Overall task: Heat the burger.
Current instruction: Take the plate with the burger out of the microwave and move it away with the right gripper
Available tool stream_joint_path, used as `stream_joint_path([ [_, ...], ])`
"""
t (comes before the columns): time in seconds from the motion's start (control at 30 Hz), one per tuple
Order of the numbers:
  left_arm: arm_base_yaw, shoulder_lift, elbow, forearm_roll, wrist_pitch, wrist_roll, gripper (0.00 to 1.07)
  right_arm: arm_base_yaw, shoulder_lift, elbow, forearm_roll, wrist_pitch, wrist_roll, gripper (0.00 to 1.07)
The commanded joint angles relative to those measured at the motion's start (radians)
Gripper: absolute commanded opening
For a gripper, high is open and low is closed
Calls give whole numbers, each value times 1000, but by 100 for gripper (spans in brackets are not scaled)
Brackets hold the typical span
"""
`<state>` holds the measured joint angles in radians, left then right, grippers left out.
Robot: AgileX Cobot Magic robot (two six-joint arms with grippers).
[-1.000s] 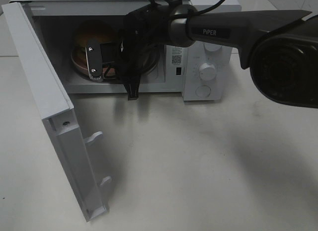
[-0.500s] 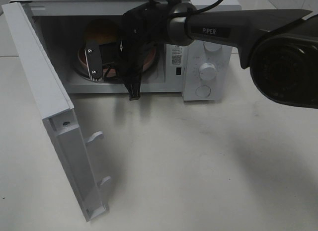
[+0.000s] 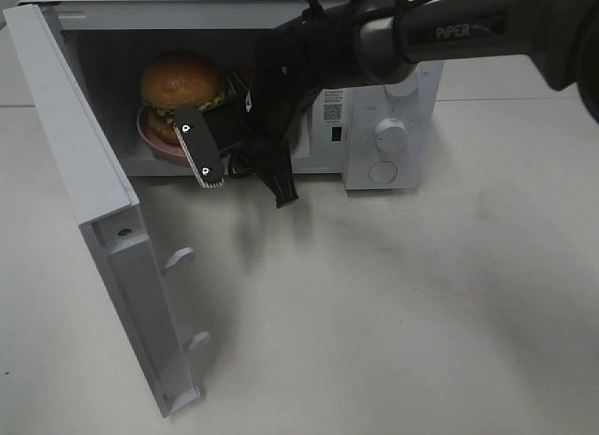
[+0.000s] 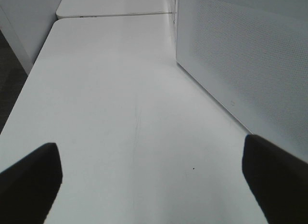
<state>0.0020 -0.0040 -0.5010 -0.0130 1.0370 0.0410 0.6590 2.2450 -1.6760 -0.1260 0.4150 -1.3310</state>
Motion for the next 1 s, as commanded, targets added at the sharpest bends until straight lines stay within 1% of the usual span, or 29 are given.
stream_joint_path([
  [0.03, 3, -23, 4, -2, -9, -4, 94, -4, -63, 72, -4, -76, -57, 0],
  [0.07, 3, -23, 4, -2, -9, -4, 94, -4, -63, 72, -4, -76, -57, 0],
  [0.1, 3, -23, 4, -2, -9, -4, 94, -4, -89, 103, -4, -91, -66, 0],
  [0.13, 3, -23, 4, -2, -9, -4, 94, -4, -89, 103, -4, -91, -66, 0],
  [0.17, 3, -23, 4, -2, -9, -4, 94, -7, -112, 130, -5, -107, -69, 0],
  [0.23, 3, -23, 4, -2, -9, -4, 94, -7, -122, 141, -5, -112, -69, 0],
  [0.27, 3, -23, 4, -2, -9, -4, 94, -7, -144, 166, -5, -128, -74, 0],
  [0.4, 3, -23, 4, -2, -9, -4, 94, -7, -178, 201, -5, -140, -91, 0],
  [0.43, 3, -23, 4, -2, -9, -4, 94, -7, -202, 230, -2, -163, -91, 0],
  [0.5, 3, -23, 4, -2, -9, -4, 94, -7, -211, 241, -1, -172, -91, 0],
  [0.53, 3, -23, 4, -2, -9, -4, 94, -7, -235, 268, -1, -179, -90, 0],
  [0.6, 3, -23, 4, -2, -9, -4, 94, -7, -247, 279, -1, -181, -89, 0],
  [0.67, 3, -23, 4, -2, -9, -4, 94, -7, -297, 347, 15, -201, -105, 0],
  [0.77, 3, -23, 4, -2, -9, -4, 94, -7, -307, 368, 30, -213, -113, 0],
  [0.83, 3, -23, 4, -2, -9, -4, 94, -7, -345, 419, 60, -219, -140, 0],
  [0.87, 3, -23, 4, -2, -9, -4, 94, -7, -345, 419, 60, -219, -140, 0],
  [0.93, 3, -23, 4, -2, -9, -4, 94, -4, -392, 482, 60, -228, -143, 0],
  [1.0, 3, -23, 4, -2, -9, -4, 94, -4, -405, 498, 61, -228, -142, 0],
])
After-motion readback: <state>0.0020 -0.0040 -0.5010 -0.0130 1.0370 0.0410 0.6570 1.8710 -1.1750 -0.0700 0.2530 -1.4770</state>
